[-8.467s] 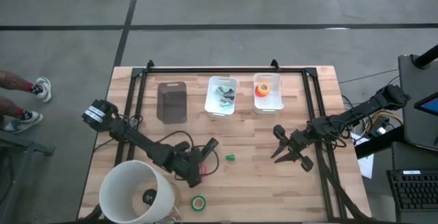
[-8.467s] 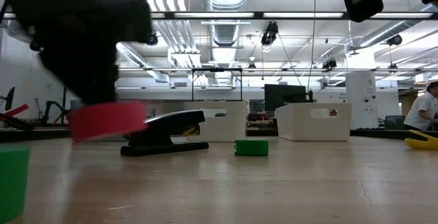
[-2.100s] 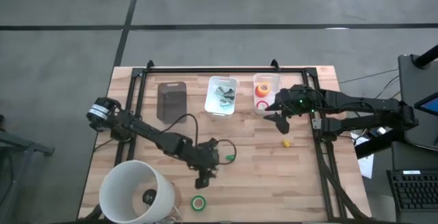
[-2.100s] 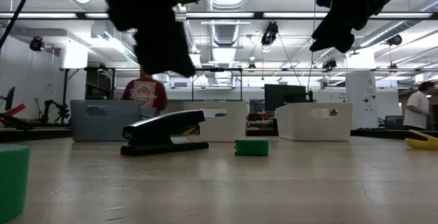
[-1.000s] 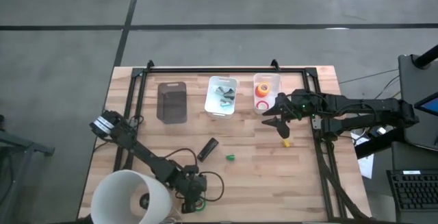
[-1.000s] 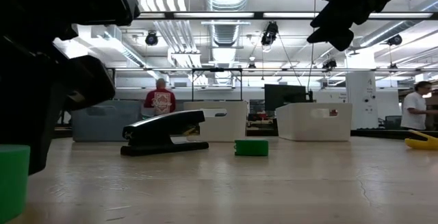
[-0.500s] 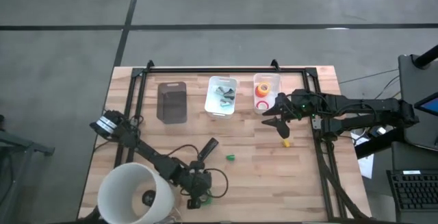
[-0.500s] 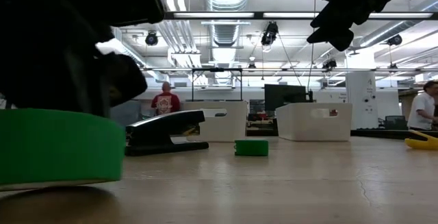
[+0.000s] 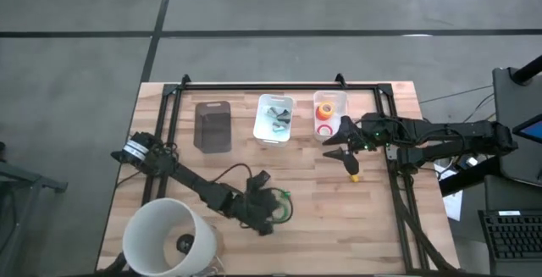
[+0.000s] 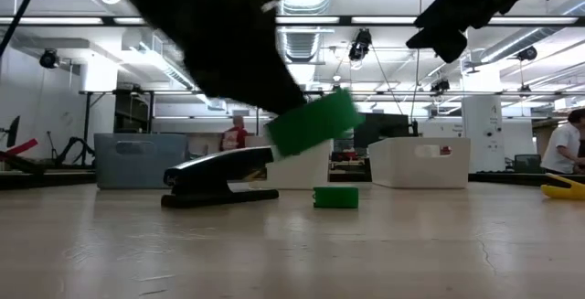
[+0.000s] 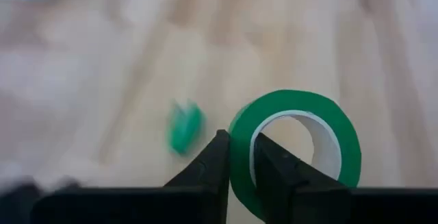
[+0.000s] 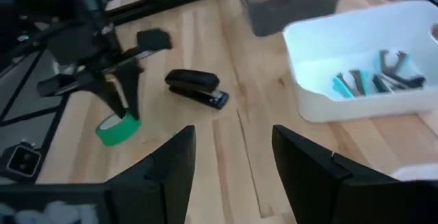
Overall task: Pick and place Stapler, Stapler remover, tape
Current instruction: Put the green tape into the right white bin
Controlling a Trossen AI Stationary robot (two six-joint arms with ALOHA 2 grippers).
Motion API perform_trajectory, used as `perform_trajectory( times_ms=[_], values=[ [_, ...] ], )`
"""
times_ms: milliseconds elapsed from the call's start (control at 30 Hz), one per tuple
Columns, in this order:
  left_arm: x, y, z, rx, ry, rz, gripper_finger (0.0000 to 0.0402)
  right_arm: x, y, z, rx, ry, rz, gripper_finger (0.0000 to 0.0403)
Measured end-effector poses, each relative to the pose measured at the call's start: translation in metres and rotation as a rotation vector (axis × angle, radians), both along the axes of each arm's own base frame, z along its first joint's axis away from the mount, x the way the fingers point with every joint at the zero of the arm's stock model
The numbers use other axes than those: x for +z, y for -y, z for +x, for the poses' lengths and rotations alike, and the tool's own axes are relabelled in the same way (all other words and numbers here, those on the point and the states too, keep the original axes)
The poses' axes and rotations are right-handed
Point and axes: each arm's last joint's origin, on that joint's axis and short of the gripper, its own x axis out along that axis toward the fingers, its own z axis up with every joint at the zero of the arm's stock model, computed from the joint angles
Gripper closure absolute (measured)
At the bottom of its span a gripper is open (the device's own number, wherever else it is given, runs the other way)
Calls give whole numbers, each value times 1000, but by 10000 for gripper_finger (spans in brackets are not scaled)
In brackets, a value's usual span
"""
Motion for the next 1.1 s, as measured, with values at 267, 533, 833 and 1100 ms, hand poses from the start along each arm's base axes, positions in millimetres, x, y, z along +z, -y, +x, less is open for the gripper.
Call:
perform_trajectory(
  times_ms=[267,533,833,1100],
  values=[
    [36,-19,21,229,171,220,354,-9,-21,3,214,94,-11,213],
    [66,-30,35,318,254,306,352,-37,-37,0,324,176,3,213],
    [83,-37,45,297,392,313,347,-52,-41,-5,359,366,85,213],
    [90,-47,53,247,466,266,349,-59,-40,-4,312,418,108,212]
  ],
)
